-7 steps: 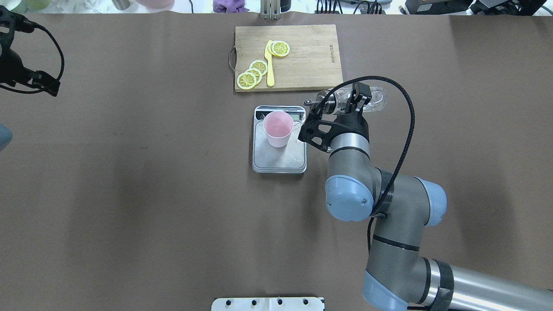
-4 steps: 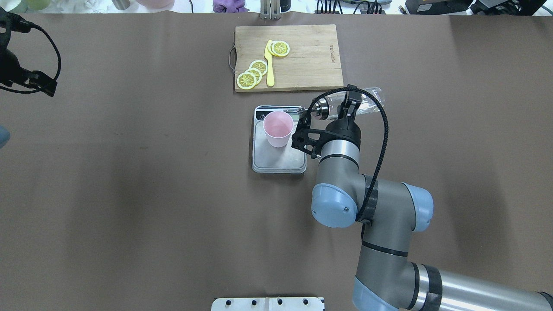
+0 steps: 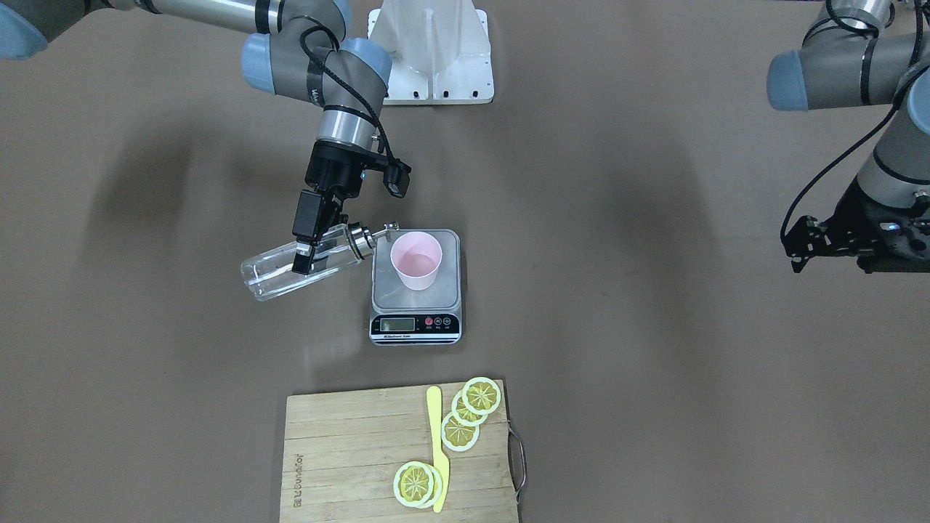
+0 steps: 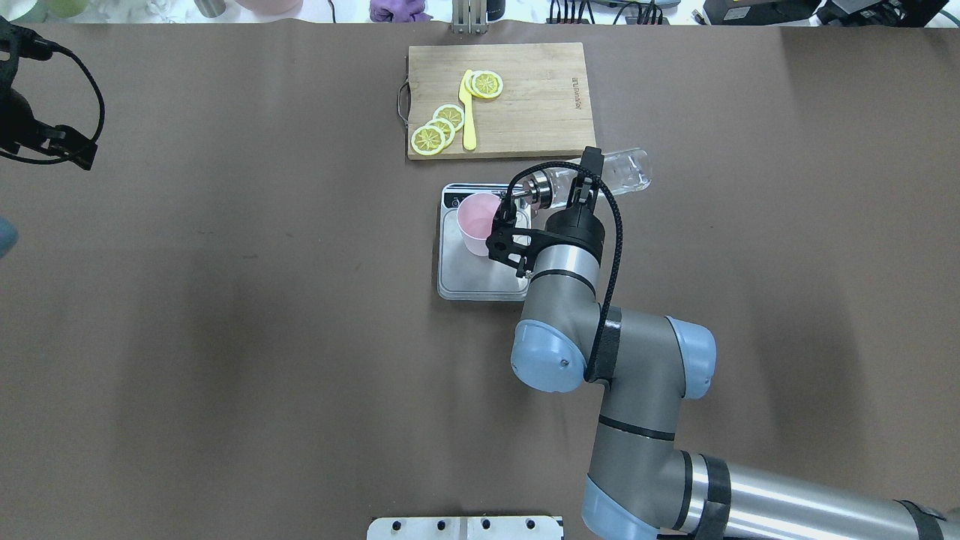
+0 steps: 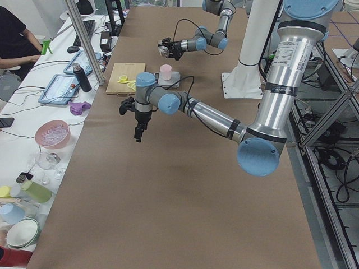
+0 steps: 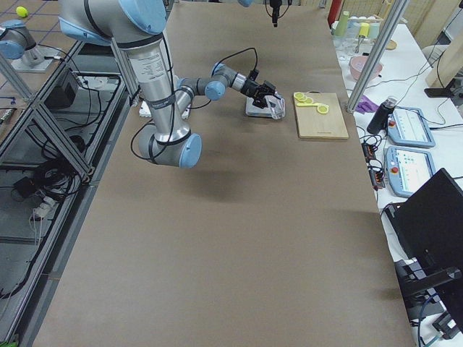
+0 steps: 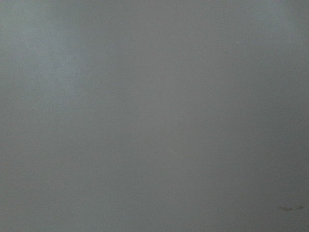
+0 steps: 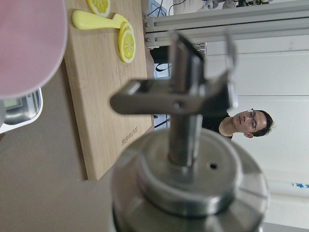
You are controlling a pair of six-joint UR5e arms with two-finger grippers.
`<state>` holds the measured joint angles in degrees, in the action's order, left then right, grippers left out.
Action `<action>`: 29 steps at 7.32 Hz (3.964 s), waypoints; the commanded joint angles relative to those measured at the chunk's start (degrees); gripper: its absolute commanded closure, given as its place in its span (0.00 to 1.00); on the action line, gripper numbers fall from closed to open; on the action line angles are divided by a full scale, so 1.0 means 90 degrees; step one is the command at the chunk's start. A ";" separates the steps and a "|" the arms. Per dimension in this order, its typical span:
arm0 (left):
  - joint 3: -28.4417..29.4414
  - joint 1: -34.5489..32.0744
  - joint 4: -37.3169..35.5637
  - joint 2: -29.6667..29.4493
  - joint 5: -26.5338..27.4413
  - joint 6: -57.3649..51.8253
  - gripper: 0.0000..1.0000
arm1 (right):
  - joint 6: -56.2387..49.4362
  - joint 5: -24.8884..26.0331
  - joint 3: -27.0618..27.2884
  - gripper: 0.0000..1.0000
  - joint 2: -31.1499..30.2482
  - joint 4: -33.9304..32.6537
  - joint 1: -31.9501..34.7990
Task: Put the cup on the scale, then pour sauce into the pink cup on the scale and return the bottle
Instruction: 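Tilt the bottle with the right gripper to pour into the pink cup, then turn the bottle upright and carry it back with the right gripper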
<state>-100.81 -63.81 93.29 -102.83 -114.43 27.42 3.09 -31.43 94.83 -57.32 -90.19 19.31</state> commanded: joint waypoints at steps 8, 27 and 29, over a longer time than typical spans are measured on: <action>0.0116 0.0000 0.0016 0.0039 -0.0010 -0.0010 0.02 | -0.0880 0.0854 -0.0497 1.00 0.0226 -0.0018 0.0023; -0.0078 -0.0010 -0.0043 0.0010 0.0000 0.0000 0.02 | 0.1117 -0.1893 0.0426 1.00 -0.1078 0.3331 0.1191; -0.0118 -0.0019 -0.0063 0.0000 0.0000 0.0010 0.02 | 0.2145 -0.3026 0.1179 1.00 -0.1811 0.3467 0.1768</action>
<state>-101.64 -63.92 92.82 -102.80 -114.45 27.48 18.02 -52.76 101.43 -69.53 -60.04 32.02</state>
